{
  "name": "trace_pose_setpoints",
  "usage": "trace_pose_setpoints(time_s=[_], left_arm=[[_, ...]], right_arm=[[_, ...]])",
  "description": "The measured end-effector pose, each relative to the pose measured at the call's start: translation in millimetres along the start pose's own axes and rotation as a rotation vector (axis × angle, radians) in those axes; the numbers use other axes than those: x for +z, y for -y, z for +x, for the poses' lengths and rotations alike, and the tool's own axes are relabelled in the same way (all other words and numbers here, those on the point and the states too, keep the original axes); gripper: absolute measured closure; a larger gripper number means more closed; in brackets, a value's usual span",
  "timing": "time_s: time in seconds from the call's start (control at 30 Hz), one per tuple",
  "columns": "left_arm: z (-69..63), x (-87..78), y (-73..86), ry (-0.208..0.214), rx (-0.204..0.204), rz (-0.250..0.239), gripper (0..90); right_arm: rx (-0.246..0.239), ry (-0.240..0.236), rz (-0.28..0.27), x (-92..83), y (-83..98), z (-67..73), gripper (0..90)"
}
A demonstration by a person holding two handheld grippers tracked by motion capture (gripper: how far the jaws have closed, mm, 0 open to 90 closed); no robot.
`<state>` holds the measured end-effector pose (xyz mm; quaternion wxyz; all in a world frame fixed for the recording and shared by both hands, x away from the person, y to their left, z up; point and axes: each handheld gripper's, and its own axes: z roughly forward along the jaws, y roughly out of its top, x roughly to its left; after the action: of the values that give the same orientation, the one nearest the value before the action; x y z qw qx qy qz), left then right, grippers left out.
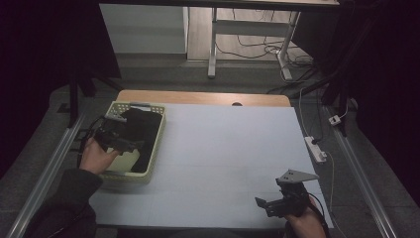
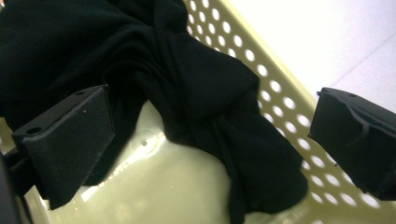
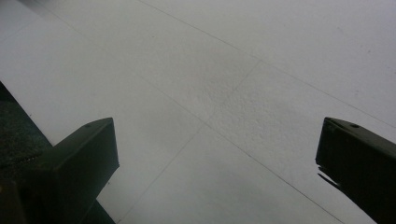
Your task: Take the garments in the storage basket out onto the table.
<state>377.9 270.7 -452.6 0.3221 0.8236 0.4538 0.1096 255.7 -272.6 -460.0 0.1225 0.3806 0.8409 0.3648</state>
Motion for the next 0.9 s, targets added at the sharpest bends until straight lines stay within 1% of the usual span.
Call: trace_pose_setpoints(time_s=[0.17,0.23,0.37,0.47,0.57,0.73,0.8,0.83,0.9], left_arm=[[12.0,13.9,-9.3,-0.013,0.0,0.031,0.0],[16.0,20.3,-12.6,-0.009,-0.001,0.042,0.0],[23.6,32.6,-18.3,-0.011,-0.007,0.041,0.0],[29.1,40.2,-23.2,-0.016,-0.002,0.047,0.0],[32.6,47.3,-27.9,-0.026,-0.004,0.057,0.0],[37.8,63.3,-35.0,-0.04,-0.007,0.091,0.0],[38.7,69.6,-36.6,-0.034,-0.009,0.099,0.0],[39.5,74.2,-37.5,-0.023,-0.014,0.102,0.0],[41.6,80.8,-38.4,-0.012,-0.034,0.104,0.0]], right_arm=[[0.0,-0.007,-0.002,-0.2,0.1,-0.3,0.0],[-0.001,-0.006,-0.001,0.0,0.1,-0.2,0.0],[-0.001,-0.006,0.0,0.3,0.1,-0.1,0.0],[0.001,-0.006,0.0,0.4,0.1,-0.4,0.0],[0.005,-0.007,0.001,0.5,0.1,-0.6,0.0],[0.001,-0.007,0.005,0.8,0.0,-0.4,0.0],[0.0,-0.008,0.005,0.9,0.0,-0.4,0.0],[0.001,-0.009,0.005,0.8,0.1,-0.6,0.0],[0.001,-0.01,0.005,0.8,0.1,-0.7,0.0]])
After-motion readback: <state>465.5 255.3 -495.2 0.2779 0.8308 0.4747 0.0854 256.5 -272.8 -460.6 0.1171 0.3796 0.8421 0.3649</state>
